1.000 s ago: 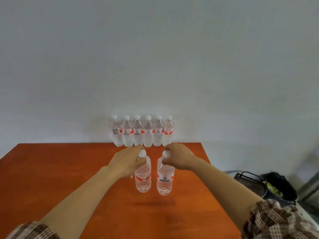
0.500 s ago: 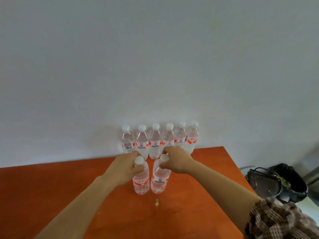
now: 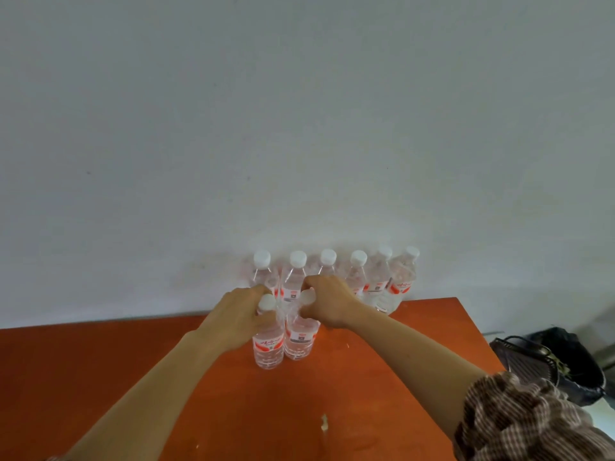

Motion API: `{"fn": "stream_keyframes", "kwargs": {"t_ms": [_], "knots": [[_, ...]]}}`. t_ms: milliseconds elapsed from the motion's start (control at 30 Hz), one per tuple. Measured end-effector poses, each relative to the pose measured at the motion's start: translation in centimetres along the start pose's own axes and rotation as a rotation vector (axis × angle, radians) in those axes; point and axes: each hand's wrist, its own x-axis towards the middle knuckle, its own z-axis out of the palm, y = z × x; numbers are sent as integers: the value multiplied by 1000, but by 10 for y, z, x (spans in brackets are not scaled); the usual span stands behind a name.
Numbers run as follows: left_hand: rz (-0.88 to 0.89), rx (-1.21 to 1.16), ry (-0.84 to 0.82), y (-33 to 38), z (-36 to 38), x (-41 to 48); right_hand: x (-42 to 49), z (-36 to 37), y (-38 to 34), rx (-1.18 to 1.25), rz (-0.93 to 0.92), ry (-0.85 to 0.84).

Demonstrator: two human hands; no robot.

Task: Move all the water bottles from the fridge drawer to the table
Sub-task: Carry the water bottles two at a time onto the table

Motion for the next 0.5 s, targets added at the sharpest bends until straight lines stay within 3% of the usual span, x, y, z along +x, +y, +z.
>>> {"fn": "stream_keyframes", "kwargs": {"t_ms": [500], "knots": [[-19, -51, 52, -18, -8, 32, 35, 7, -11, 43, 31, 34]]}}
